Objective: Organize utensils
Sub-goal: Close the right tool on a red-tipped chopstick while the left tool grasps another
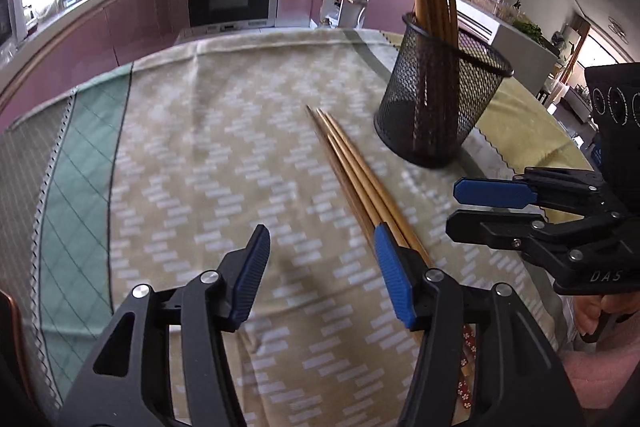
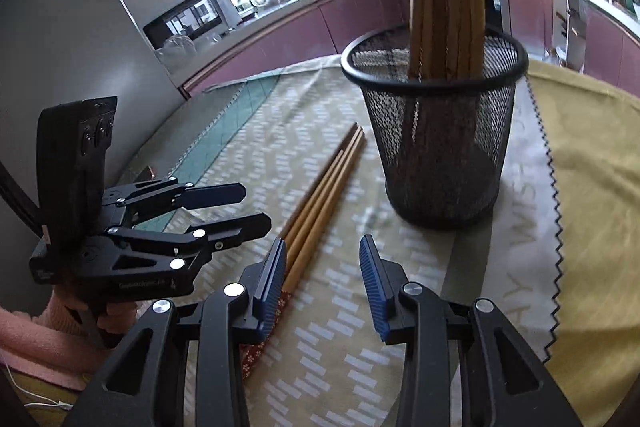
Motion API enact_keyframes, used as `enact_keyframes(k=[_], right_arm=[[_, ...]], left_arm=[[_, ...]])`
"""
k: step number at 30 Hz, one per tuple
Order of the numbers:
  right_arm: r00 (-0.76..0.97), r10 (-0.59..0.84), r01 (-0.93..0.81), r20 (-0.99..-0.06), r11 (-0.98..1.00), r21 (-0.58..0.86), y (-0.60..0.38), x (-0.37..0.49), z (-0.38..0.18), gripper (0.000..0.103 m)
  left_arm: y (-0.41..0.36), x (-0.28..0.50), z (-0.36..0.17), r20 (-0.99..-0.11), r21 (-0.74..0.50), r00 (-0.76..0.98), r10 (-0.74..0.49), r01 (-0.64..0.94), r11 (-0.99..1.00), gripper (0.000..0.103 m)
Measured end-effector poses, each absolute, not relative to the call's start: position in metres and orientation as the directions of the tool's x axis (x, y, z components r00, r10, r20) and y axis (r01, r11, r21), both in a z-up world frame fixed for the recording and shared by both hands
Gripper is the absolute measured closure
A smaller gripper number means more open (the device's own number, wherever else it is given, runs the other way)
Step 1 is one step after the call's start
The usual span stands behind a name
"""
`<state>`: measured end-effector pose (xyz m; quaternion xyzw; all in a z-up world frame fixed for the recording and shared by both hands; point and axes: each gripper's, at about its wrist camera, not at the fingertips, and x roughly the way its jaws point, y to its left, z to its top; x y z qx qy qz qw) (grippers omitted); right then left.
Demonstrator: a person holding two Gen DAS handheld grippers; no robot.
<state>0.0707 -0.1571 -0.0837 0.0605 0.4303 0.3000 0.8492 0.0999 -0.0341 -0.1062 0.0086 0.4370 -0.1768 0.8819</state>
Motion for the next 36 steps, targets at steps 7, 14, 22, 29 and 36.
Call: enact_keyframes(k=[7, 14, 22, 29, 36], right_arm=[[0.449, 0.557, -0.446, -0.699, 0.817, 0.364, -0.157, 0.071, -0.086, 0.067], [0.447, 0.537, -0.452, -0.715, 0.826, 0.338, -0.149, 0.074, -0.089, 0.067], [0.472, 0.471, -0.461, -0.745, 0.852, 0.247, -0.133, 0.079, -0.091, 0.067], [0.499, 0.398, -0.469, -0.77, 0.871, 0.146, -0.122, 0.077, -0.091, 0.069], [0.499, 0.353, -0.457, -0.792, 0.883, 0.107, -0.118, 0.085, -0.092, 0.081]], left_arm=[[-0.047, 0.102, -0.109, -0.779, -0.135, 0.546, -0.309, 0.336, 0.932, 0.048], [-0.046, 0.1, -0.11, -0.784, -0.108, 0.555, -0.279, 0.321, 0.941, 0.055], [-0.038, 0.1, -0.108, -0.785, -0.107, 0.56, -0.265, 0.298, 0.949, 0.064], [-0.037, 0.101, -0.109, -0.784, -0.108, 0.559, -0.269, 0.304, 0.947, 0.064], [-0.037, 0.11, -0.109, -0.79, -0.098, 0.553, -0.264, 0.311, 0.945, 0.063]])
